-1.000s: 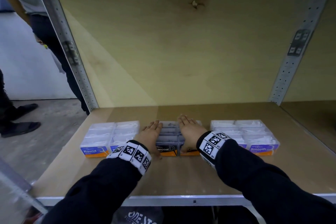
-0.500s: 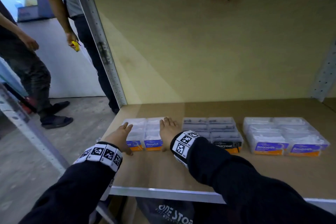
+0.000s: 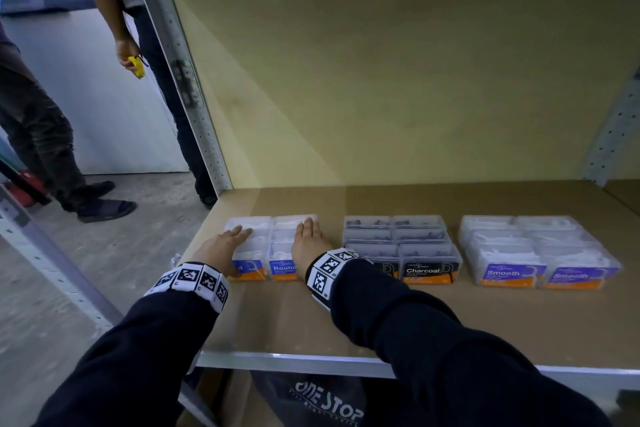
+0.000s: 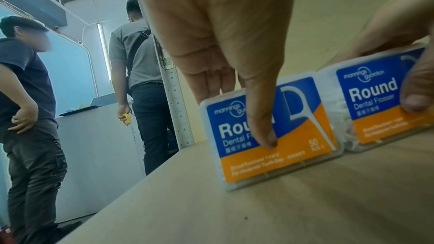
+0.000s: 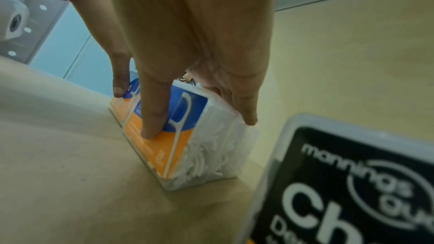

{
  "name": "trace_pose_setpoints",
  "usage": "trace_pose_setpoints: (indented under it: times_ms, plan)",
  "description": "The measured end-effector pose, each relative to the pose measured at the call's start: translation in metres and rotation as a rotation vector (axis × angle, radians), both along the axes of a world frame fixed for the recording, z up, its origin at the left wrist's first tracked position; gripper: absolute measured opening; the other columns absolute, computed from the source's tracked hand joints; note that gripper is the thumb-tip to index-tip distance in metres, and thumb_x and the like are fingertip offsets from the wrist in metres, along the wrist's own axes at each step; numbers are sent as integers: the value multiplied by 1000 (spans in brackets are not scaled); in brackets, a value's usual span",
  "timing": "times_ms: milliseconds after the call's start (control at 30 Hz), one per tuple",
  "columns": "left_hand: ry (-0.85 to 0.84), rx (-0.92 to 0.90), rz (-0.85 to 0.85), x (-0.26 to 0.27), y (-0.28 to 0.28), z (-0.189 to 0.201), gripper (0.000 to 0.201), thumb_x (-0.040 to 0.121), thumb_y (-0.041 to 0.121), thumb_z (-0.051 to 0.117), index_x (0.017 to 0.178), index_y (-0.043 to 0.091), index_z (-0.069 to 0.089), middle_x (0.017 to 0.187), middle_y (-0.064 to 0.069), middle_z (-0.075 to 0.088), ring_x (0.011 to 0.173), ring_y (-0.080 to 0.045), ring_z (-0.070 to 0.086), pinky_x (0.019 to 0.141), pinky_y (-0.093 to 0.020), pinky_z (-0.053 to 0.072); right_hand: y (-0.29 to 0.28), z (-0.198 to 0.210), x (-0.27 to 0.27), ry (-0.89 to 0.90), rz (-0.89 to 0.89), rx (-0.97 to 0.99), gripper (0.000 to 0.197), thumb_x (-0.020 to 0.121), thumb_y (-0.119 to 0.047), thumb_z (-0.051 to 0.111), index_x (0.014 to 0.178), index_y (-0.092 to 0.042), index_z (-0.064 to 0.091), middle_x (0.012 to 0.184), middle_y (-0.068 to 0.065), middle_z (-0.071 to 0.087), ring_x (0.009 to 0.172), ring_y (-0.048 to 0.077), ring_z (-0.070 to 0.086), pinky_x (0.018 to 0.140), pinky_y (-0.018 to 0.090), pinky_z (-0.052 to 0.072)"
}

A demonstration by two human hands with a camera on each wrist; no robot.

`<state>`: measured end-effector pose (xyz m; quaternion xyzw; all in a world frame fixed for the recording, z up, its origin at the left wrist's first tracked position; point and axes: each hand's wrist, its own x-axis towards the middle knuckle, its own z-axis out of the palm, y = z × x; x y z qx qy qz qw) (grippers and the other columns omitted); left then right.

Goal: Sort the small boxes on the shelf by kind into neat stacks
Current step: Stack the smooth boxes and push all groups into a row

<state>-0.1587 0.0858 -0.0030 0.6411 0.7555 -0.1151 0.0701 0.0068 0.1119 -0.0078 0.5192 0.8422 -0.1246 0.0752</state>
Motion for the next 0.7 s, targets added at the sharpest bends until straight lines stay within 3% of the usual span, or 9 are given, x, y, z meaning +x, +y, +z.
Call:
trace_pose_setpoints:
  times_ms: [233,433,533,633,700]
  plan:
    - [15,-14,-27,-3,7,3,94,82,18,70,152,23,9,161,0,9,143,-22,30,113,-29,31,0,-1,-2,-24,-1,-3,62,99,-5,31,146,11,-5,157,27,-6,147,36,-2,121,39,10]
    - [-13,48,-44,-4,7,4,96,75,17,76,150,14,16,157,-5,20,138,-22,36,110,-29,35,2,4,-1,-12,6,36,62,99,-9,35,147,10,0,157,27,1,147,36,4,122,40,8]
    - [16,67,-50,-5,8,3,106,73,21,78,151,9,8,159,-7,12,145,-22,24,117,-29,26,5,8,-2,-28,38,67,69,98,-13,41,147,9,-1,157,27,-2,147,37,1,122,41,4]
    - [25,-16,-33,-4,10,1,121,71,26,80,150,6,-9,161,-10,-8,150,-23,1,122,-31,15,10,7,-6,-15,54,44,65,100,-12,35,149,5,-4,158,21,-7,148,31,-4,123,39,2]
    - [18,-71,-27,-2,12,0,123,71,25,80,149,4,-14,159,-14,-14,150,-25,-6,122,-31,11,11,4,-7,-32,42,8,64,101,-12,32,149,2,-7,159,17,-11,149,28,-6,122,37,2]
